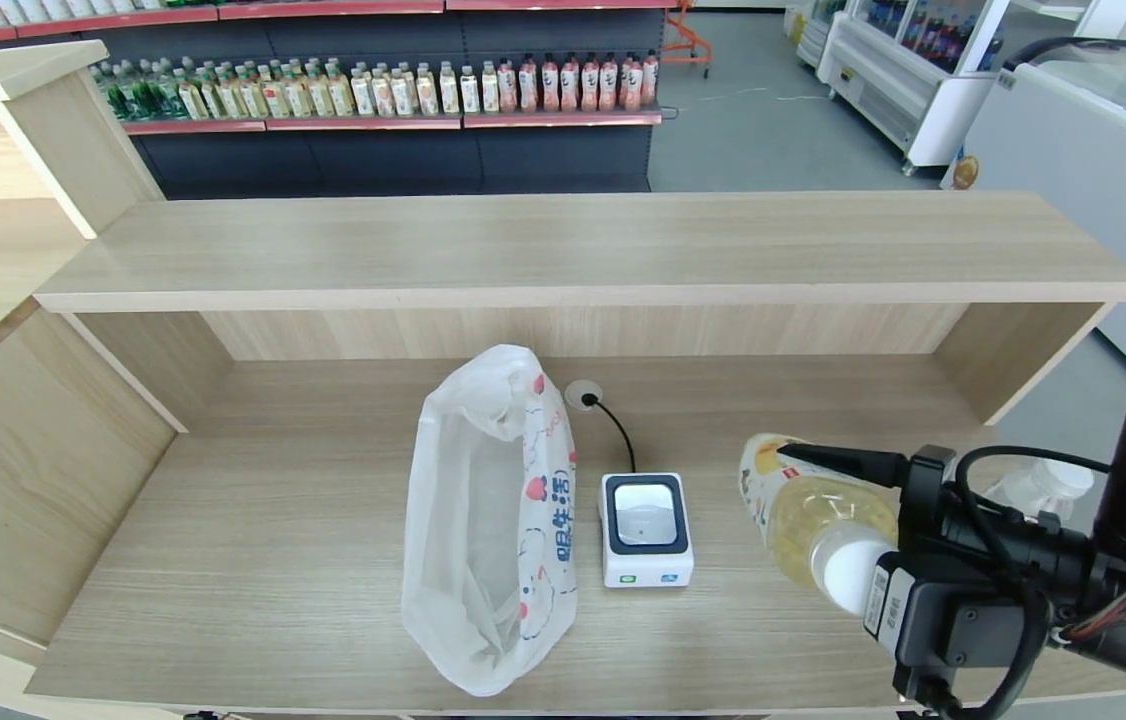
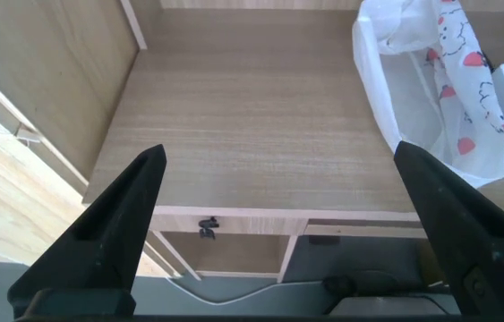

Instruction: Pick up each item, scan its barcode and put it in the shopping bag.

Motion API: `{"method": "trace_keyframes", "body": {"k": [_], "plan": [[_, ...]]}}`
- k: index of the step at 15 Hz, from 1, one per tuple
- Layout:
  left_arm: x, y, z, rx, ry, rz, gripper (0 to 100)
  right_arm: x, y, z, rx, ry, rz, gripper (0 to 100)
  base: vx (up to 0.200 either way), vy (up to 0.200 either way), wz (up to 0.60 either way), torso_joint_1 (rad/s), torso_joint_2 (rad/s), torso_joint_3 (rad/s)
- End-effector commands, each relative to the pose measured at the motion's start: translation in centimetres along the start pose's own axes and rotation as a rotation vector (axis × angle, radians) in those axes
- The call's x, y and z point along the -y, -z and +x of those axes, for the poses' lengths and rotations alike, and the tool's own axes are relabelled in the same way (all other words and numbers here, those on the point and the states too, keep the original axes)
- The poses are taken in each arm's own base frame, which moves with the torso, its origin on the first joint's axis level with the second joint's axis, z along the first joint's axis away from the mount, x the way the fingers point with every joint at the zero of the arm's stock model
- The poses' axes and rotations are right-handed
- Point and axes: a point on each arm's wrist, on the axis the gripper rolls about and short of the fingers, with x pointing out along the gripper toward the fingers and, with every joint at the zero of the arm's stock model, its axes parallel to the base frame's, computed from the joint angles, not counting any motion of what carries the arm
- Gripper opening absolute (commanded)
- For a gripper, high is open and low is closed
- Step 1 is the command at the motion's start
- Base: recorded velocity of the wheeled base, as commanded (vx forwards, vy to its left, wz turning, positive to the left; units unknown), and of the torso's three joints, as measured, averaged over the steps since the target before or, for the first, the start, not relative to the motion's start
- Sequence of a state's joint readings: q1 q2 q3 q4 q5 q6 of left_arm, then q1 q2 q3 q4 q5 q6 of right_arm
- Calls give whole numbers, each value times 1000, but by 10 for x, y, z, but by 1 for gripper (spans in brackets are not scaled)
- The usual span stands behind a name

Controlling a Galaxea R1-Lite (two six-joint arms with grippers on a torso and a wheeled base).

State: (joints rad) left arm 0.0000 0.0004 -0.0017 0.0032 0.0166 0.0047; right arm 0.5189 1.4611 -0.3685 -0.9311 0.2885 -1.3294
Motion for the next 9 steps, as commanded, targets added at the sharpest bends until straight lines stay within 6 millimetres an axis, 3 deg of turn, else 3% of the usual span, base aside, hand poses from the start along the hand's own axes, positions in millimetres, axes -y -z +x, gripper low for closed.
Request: {"method": "trace_keyframes", "body": {"k": [1, 2, 5, 7, 9], "plan": [[0, 0, 0, 0, 0, 0, 100, -1, 0, 0, 6, -4, 0, 0, 0, 200, 0, 27, 12, -2], [0, 0, 0, 0, 0, 0, 100, -2, 1, -2, 6, -1, 3, 0, 0, 200, 0, 2, 2, 7], [0, 0, 0, 0, 0, 0, 100, 5, 11, -8, -2, 45, 25, 0, 0, 0, 0, 0, 0, 0], [0, 0, 0, 0, 0, 0, 100, 5, 29, -29, -61, 69, 105, 0, 0, 0, 0, 0, 0, 0], [0, 0, 0, 0, 0, 0, 100, 0, 33, -37, -73, 66, 212, 0, 0, 0, 0, 0, 0, 0]]}}
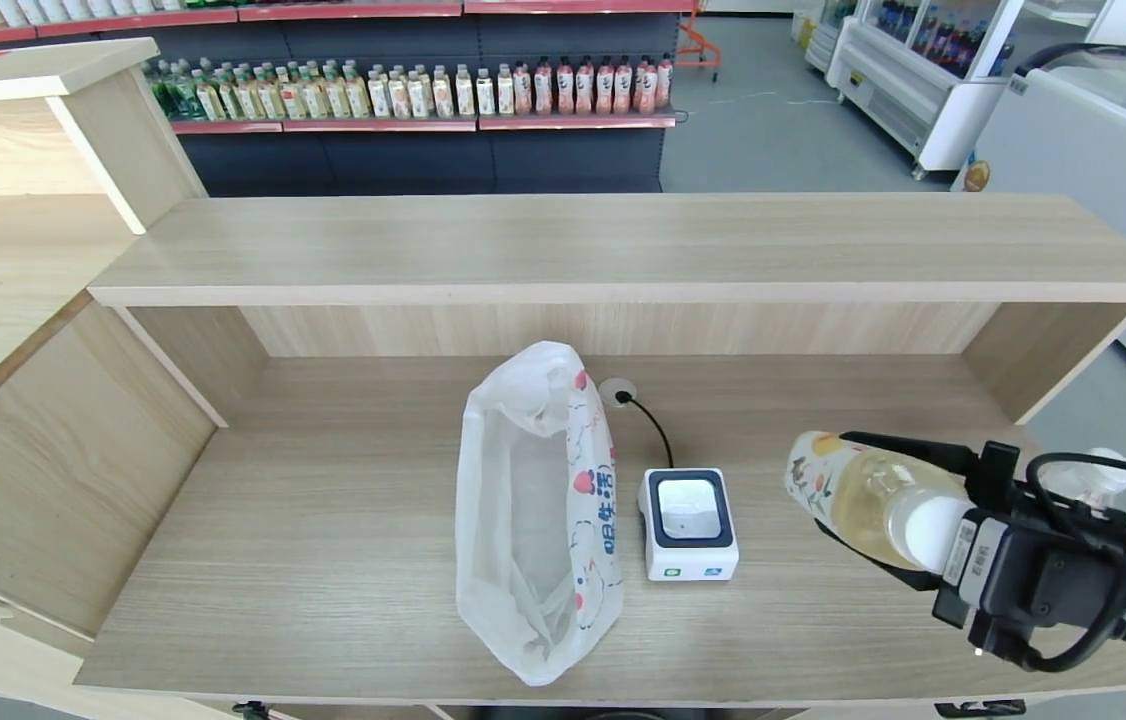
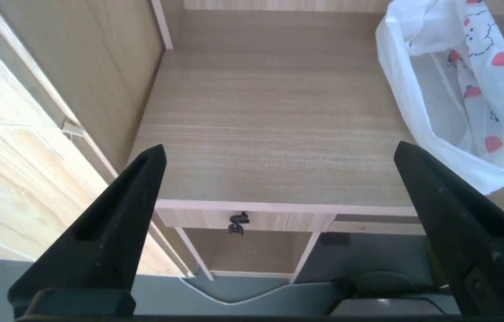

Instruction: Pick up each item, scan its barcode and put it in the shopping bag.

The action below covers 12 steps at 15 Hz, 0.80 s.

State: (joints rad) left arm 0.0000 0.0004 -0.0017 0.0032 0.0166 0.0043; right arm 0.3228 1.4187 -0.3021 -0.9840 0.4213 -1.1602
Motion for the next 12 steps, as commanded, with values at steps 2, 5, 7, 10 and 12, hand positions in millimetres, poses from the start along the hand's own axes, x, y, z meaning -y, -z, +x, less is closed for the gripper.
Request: {"method": "trace_keyframes", "body": {"k": [2, 5, 7, 10, 12], "plan": [[0, 0, 0, 0, 0, 0, 100, -8, 9, -4, 1, -46, 62, 0, 0, 0, 0, 0, 0, 0], [0, 0, 0, 0, 0, 0, 100, -17, 19, 10, 61, -135, 76, 0, 0, 0, 0, 0, 0, 0], [0, 0, 0, 0, -2, 0, 100, -18, 33, 16, 101, -144, 37, 0, 0, 0, 0, 0, 0, 0], [0, 0, 0, 0, 0, 0, 100, -25, 46, 8, 70, -168, 4, 0, 0, 0, 0, 0, 0, 0], [0, 0, 0, 0, 0, 0, 100, -25, 64, 10, 36, -170, -76, 0, 0, 0, 0, 0, 0, 0]]}}
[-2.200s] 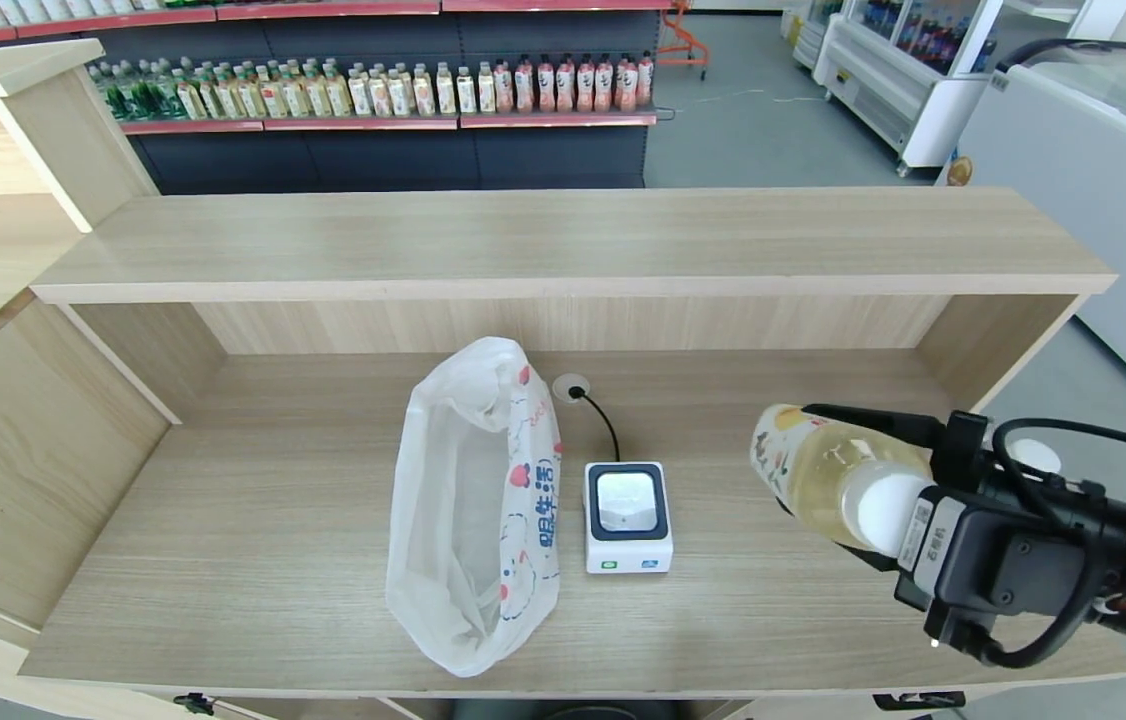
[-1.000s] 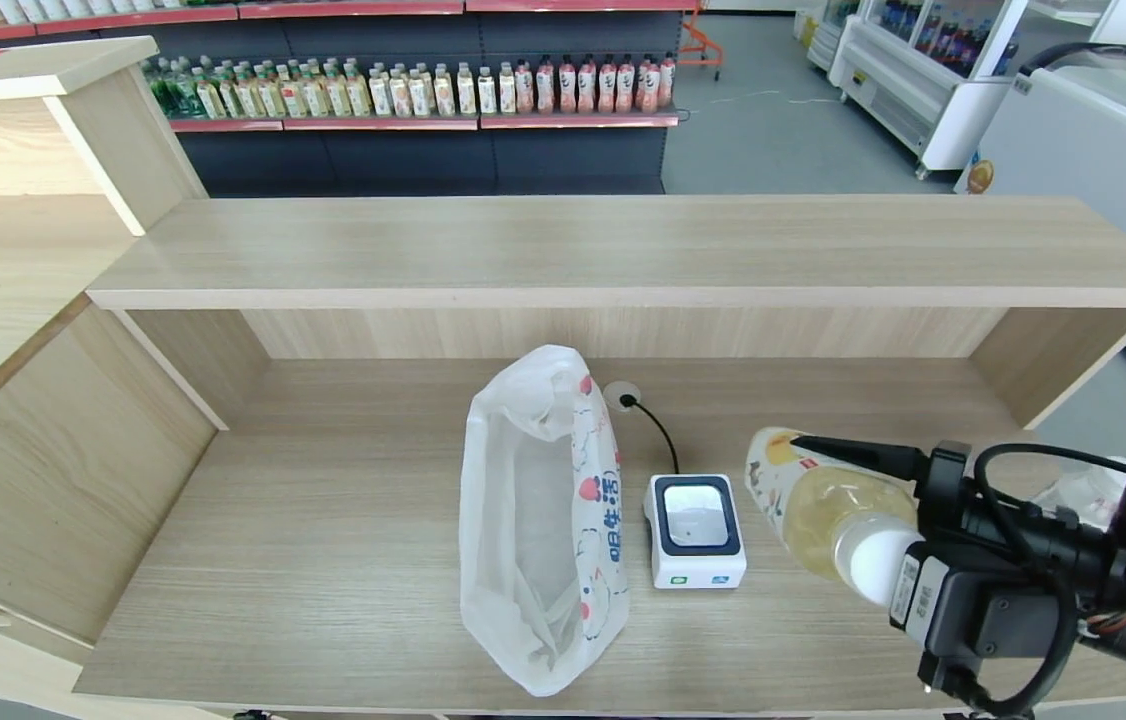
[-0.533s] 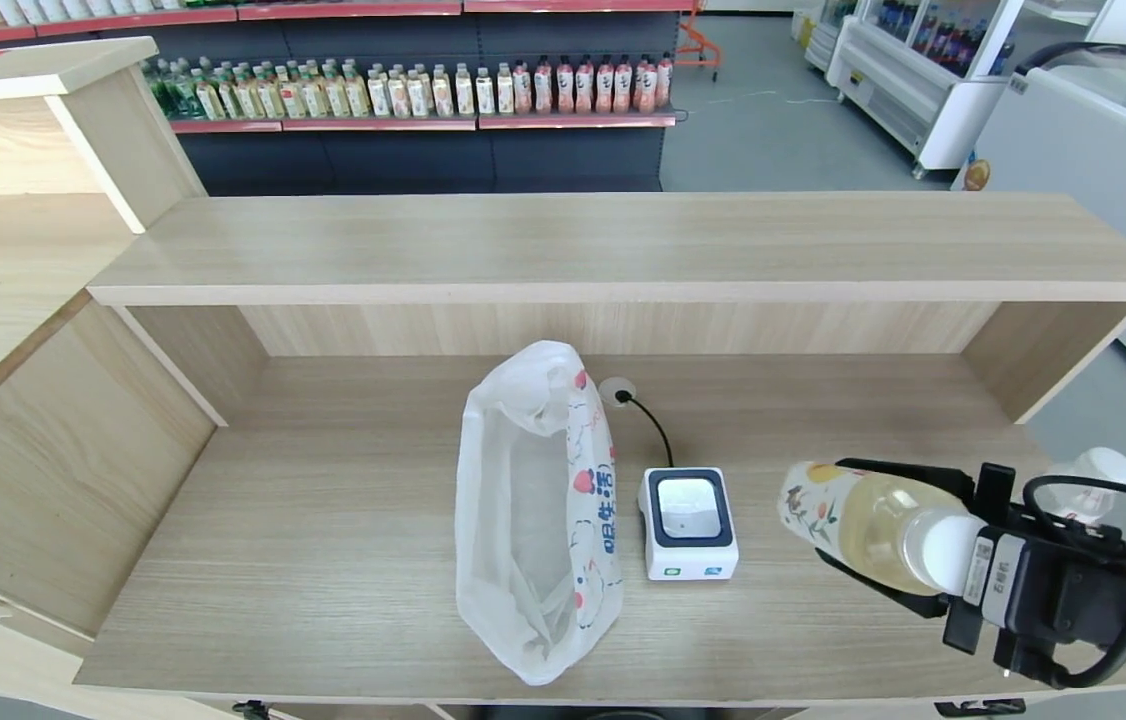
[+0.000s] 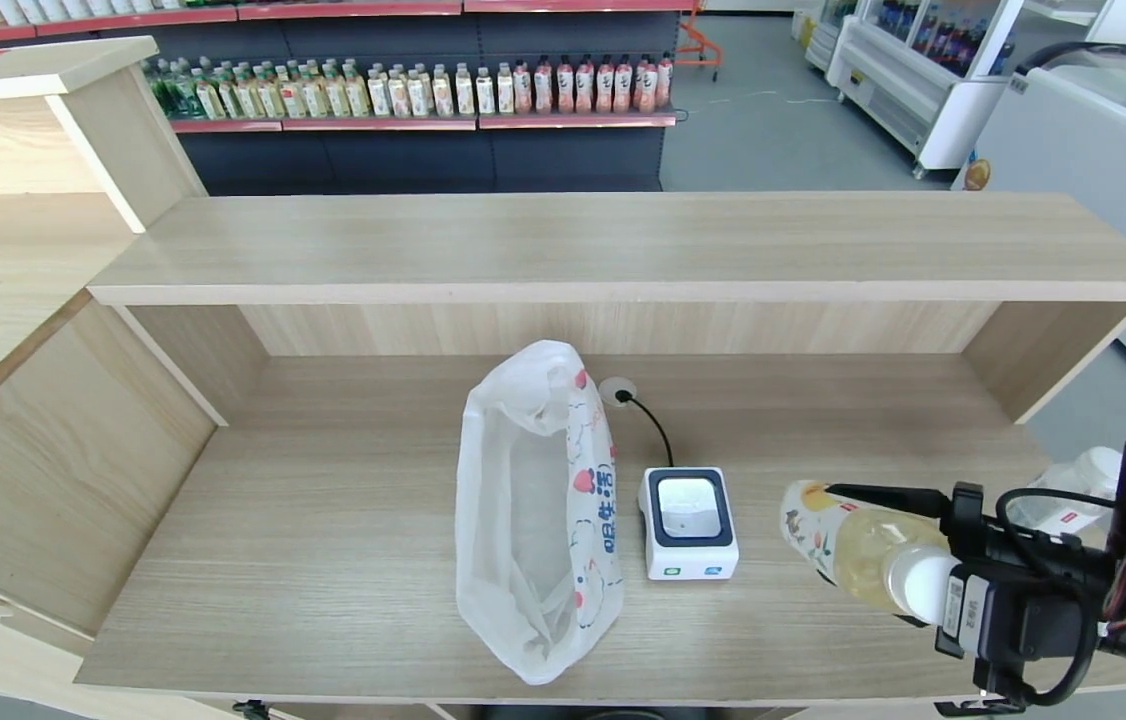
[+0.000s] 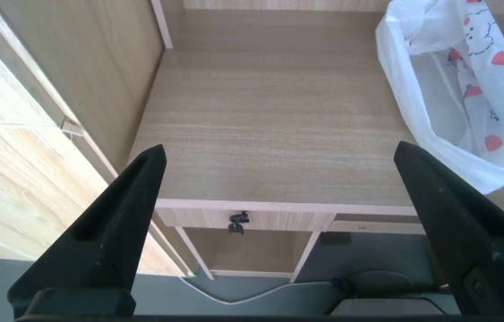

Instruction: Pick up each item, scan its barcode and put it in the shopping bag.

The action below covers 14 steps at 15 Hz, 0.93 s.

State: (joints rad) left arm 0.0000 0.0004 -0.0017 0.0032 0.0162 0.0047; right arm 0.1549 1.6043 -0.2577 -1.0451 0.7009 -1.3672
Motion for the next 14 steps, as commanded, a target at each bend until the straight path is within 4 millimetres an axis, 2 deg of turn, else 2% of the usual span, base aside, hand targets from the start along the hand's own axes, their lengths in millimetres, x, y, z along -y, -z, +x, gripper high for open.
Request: {"method": "trace_keyframes", "body": {"k": [1, 4, 8, 11, 14], "plan": [[0, 0, 0, -1, -1, 0, 100, -4, 16, 2, -37, -19, 9, 0, 0, 0, 0, 0, 0, 0], [0, 0, 0, 0, -1, 0, 100, -8, 34, 24, 40, -70, 17, 0, 0, 0, 0, 0, 0, 0], [0, 0, 0, 0, -1, 0, 100, 0, 41, 60, 173, -87, -31, 0, 0, 0, 0, 0, 0, 0], [0, 0, 0, 0, -1, 0, 100, 0, 48, 73, 211, -94, -53, 0, 0, 0, 0, 0, 0, 0], [0, 0, 0, -1, -1, 0, 100, -2, 53, 77, 212, -96, -84, 0, 0, 0, 0, 0, 0, 0]]}}
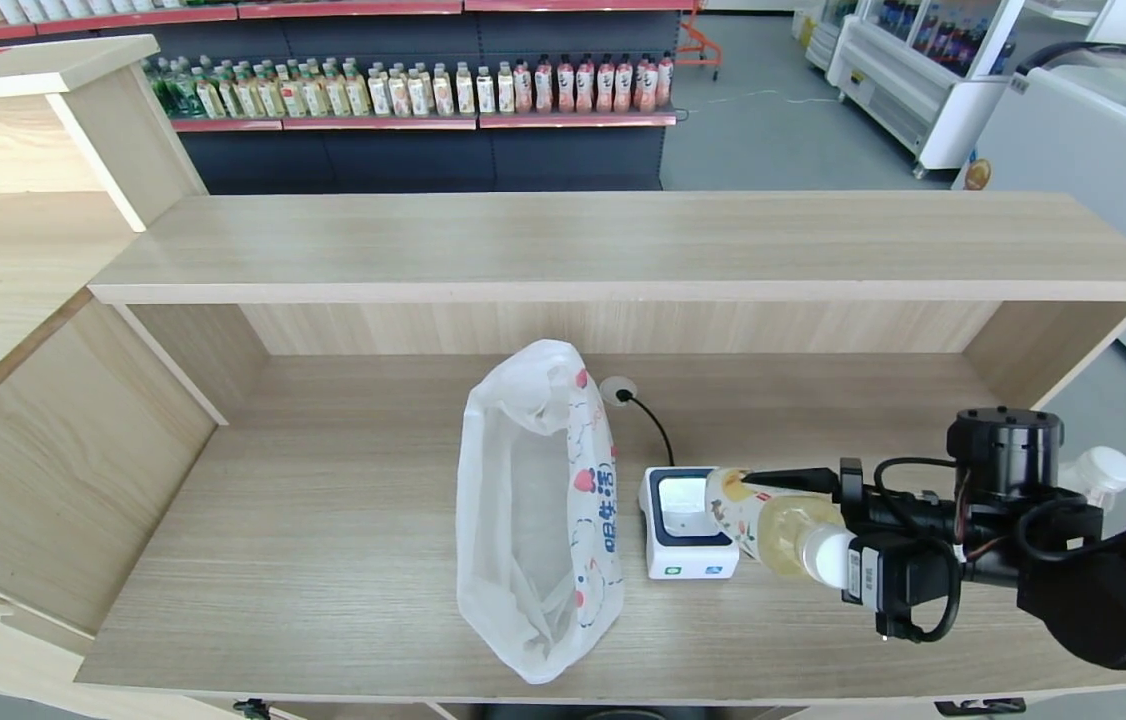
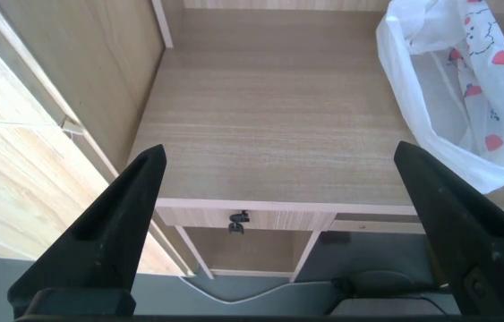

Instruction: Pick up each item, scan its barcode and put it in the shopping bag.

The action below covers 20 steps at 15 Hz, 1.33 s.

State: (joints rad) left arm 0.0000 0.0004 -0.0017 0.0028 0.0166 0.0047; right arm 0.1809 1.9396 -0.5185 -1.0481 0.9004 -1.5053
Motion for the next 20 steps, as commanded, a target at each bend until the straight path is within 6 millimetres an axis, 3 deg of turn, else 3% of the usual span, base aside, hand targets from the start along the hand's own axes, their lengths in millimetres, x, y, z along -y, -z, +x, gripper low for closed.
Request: {"method": "trace_keyframes", "body": {"k": [1, 20], "plan": [[0, 0, 0, 0, 0, 0, 100, -3, 7, 4, -2, -8, 2, 0, 0, 0, 0, 0, 0, 0], [0, 0, 0, 0, 0, 0, 100, -17, 44, 41, 76, -34, -89, 0, 0, 0, 0, 0, 0, 0]]}}
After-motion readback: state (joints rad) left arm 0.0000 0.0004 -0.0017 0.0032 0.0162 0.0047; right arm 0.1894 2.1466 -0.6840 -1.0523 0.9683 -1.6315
